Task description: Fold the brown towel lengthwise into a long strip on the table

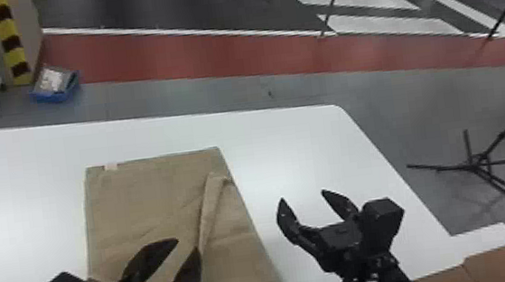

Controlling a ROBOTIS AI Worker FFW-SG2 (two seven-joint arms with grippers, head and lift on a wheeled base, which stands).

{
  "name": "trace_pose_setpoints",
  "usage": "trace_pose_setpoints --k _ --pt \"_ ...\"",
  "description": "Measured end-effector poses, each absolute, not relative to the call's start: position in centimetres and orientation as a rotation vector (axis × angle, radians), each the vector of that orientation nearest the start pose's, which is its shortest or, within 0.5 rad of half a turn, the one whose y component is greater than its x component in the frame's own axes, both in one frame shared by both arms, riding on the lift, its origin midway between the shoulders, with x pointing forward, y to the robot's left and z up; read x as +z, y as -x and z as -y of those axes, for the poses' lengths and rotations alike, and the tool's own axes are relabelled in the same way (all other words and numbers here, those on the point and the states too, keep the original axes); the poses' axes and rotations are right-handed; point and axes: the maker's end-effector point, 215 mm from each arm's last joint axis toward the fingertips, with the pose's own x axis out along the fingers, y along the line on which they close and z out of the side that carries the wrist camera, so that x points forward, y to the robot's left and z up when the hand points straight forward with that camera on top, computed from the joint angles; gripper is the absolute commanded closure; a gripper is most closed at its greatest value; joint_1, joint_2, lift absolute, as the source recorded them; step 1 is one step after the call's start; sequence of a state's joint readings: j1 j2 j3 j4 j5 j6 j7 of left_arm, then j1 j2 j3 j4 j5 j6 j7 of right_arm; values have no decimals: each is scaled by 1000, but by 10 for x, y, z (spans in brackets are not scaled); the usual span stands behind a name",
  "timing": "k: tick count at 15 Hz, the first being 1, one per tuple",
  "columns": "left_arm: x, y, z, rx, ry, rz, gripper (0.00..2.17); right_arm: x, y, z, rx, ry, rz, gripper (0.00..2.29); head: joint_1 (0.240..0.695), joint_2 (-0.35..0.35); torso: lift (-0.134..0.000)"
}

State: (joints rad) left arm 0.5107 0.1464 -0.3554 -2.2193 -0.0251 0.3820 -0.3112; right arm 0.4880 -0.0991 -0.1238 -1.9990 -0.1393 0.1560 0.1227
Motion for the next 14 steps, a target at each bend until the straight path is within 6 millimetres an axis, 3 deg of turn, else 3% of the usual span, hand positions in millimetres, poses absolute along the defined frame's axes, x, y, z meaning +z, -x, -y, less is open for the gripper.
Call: trace_pose_setpoints --k 3,5,7,9,10,12,14 --pt "-355 -366 -2 -657 27 -234 33 -395 -443 270 86 -6 -203 100 695 -350 -94" --pt "-351 -374 -24 -611 42 -213 33 -392 -444 238 197 40 -218 90 695 -296 -94" --pt "-349 -387 -57 -542 62 -189 33 -393 -438 193 339 112 -263 80 695 -210 -94" --pt "-350 -403 -105 -449 95 -172 33 -400 -424 150 472 195 -336 80 695 -116 -94" --pt "-350 -410 -128 -406 112 -165 33 -403 -417 137 514 224 -370 80 695 -20 -94" --pt "-353 -419 -174 -327 142 -160 36 -410 -405 119 572 262 -453 83 695 58 -94" --pt "-358 -425 -207 -276 162 -161 36 -421 -393 108 608 286 -555 97 695 116 -94"
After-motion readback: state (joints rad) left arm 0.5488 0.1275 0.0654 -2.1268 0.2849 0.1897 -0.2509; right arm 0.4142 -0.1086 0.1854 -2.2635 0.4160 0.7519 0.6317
